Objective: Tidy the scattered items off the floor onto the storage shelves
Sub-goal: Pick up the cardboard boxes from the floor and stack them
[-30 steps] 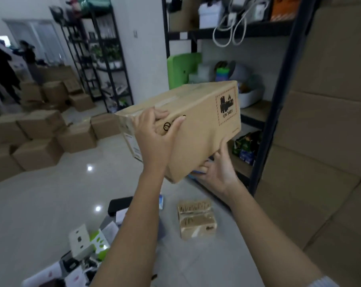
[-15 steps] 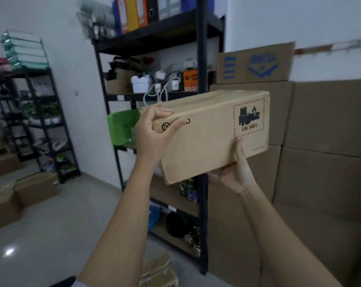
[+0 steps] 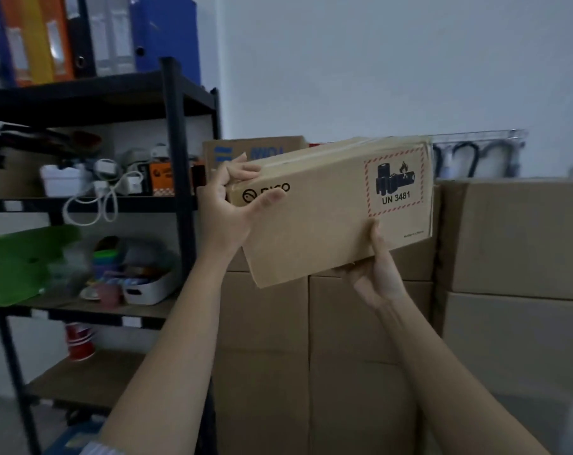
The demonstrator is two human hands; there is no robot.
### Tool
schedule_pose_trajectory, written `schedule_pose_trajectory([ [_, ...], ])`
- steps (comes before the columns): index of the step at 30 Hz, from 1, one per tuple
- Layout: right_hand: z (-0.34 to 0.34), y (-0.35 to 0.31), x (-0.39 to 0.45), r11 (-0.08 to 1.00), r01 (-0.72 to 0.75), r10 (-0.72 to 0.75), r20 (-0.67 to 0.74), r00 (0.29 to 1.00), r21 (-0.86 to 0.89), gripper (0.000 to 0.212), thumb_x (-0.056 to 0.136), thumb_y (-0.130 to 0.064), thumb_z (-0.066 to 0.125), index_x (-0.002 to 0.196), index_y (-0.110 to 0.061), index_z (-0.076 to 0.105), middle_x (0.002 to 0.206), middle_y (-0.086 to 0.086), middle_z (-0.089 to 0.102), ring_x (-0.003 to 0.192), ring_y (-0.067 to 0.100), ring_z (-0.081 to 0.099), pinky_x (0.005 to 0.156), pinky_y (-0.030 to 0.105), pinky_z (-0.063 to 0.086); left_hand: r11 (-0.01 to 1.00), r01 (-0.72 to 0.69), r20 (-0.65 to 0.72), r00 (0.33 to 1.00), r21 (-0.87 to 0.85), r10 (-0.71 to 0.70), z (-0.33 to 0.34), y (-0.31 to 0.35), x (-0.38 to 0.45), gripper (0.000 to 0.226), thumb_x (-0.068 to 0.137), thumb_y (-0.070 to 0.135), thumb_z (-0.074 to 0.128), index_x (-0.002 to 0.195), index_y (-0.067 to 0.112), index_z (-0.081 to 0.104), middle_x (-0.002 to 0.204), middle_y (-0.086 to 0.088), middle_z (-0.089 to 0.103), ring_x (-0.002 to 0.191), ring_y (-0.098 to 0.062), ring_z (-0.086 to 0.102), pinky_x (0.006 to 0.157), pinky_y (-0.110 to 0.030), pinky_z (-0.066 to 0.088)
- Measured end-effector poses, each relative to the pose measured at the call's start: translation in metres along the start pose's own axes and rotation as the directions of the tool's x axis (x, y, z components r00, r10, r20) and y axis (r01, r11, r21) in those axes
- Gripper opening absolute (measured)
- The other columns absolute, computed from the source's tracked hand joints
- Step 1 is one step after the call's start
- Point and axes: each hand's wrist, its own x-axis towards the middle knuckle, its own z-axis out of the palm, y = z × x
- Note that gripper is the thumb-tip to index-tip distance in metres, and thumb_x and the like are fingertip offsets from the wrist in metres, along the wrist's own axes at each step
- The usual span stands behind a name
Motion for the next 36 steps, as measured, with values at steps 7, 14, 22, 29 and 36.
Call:
schedule_pose_trajectory([
  [7, -0.048, -0.041, 0.011, 0.991, 0.116, -0.124, -0.139, 0.983, -0.061, 0.043, 0.088, -0.049, 0.057, 0.128, -0.032, 0.051, 0.135, 0.006, 0.055, 0.120, 0.029, 0.054, 0.086, 0.055, 0.054, 0.996, -0.079, 0.101, 0.992, -0.030, 0.081, 0.085, -0.020, 0.015, 0.036, 0.076, 0.029, 0.081, 0.097, 0.008, 0.060, 0.129, 0.003, 0.060, 0.140, -0.010, 0.036, 0.111, -0.020, 0.033],
  [14, -0.073, -0.069, 0.062, 0.981, 0.193, -0.194, -0.185, 0.963, -0.028, 0.037, 0.096, -0.045, 0.049, 0.129, -0.029, 0.051, 0.128, 0.004, 0.062, 0.106, 0.019, 0.065, 0.090, 0.047, 0.055, 0.986, -0.169, 0.062, 0.984, -0.006, 0.169, 0.146, -0.056, 0.064, 0.017, 0.087, 0.028, 0.072, 0.096, 0.013, 0.068, 0.134, -0.005, 0.054, 0.140, -0.017, 0.036, 0.107, -0.007, 0.025],
  [22, -0.083, -0.081, 0.146, 0.971, 0.236, -0.225, -0.172, 0.959, 0.044, 0.047, 0.087, -0.043, 0.059, 0.129, -0.023, 0.048, 0.134, 0.009, 0.056, 0.120, 0.029, 0.057, 0.101, 0.054, 0.047, 0.963, -0.267, 0.062, 0.961, -0.022, 0.268, 0.190, -0.105, 0.142, 0.018, 0.092, 0.035, 0.065, 0.102, 0.021, 0.072, 0.128, 0.005, 0.054, 0.125, 0.003, 0.047, 0.099, -0.007, 0.035],
  [29, -0.094, -0.068, 0.218, 0.979, 0.204, -0.198, -0.200, 0.960, 0.012, 0.039, 0.094, -0.039, 0.056, 0.126, -0.018, 0.050, 0.132, 0.012, 0.058, 0.118, 0.032, 0.058, 0.098, 0.054, 0.049, 0.961, -0.261, 0.120, 0.955, -0.088, 0.271, 0.214, -0.177, 0.192, 0.018, 0.096, 0.036, 0.059, 0.101, 0.022, 0.069, 0.102, 0.005, 0.067, 0.095, -0.001, 0.061, 0.083, -0.016, 0.047],
  [36, -0.107, -0.055, 0.270, 0.955, 0.139, -0.204, -0.242, 0.949, -0.260, 0.041, 0.091, -0.041, 0.062, 0.125, -0.021, 0.050, 0.130, 0.014, 0.060, 0.111, 0.031, 0.064, 0.093, 0.049, 0.054, 0.937, -0.348, 0.090, 0.934, 0.006, 0.346, 0.225, -0.237, 0.230, 0.024, 0.097, 0.034, 0.058, 0.102, 0.014, 0.070, 0.099, 0.006, 0.065, 0.091, 0.001, 0.059, 0.089, -0.025, 0.050],
])
